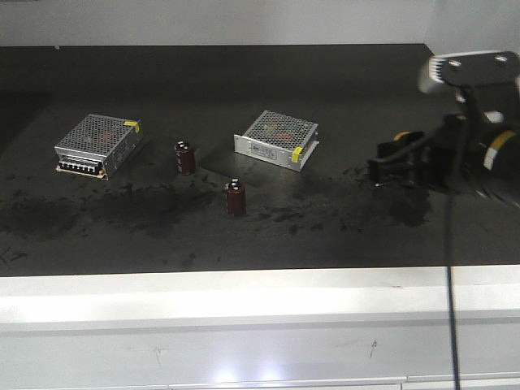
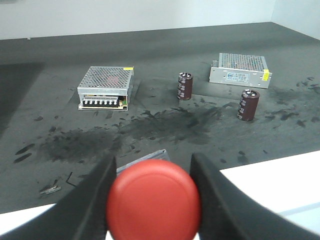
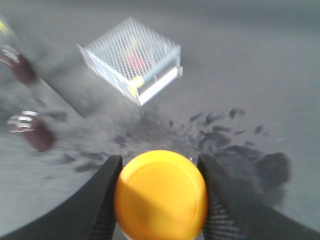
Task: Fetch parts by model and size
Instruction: 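Close the right gripper on the yellow button and lift it, then drive the base to the bench with the red tray, holding both buttons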
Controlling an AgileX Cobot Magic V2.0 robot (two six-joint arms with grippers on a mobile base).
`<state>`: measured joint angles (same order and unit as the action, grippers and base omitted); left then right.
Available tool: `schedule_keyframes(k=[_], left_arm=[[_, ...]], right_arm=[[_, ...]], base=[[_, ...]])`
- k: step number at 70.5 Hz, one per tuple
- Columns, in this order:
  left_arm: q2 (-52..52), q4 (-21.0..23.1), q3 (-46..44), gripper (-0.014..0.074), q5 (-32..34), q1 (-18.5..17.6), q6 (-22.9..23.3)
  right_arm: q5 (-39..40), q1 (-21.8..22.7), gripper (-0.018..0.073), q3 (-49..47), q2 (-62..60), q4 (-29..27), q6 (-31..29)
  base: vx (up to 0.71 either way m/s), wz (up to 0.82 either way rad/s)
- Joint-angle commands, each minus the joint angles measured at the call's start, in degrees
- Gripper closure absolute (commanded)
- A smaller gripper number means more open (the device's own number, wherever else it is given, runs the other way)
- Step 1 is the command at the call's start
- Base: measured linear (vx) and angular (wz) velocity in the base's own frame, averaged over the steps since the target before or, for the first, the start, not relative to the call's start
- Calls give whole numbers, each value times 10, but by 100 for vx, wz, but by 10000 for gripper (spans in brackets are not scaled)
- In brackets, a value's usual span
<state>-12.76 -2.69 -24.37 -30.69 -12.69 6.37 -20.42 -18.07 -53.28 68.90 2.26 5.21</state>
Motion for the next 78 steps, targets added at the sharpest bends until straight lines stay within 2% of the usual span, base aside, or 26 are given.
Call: schedule_keyframes(k=[1,13,41,78], left_arm=[[-6,0,-13,604,43,-3,0],[-6,0,-13,604,43,-3,0],[-6,0,-13,604,43,-3,0],[-6,0,-13,604,43,-3,0]], right_arm=[[93,2,569,43,-83,5,-6],[136,2,569,136,-206,5,-6],[106,2,567,269,-457,3,-4],[88,2,567,274,-486,3,-4]], base=[[0,0],[0,0],[0,0],[0,0]])
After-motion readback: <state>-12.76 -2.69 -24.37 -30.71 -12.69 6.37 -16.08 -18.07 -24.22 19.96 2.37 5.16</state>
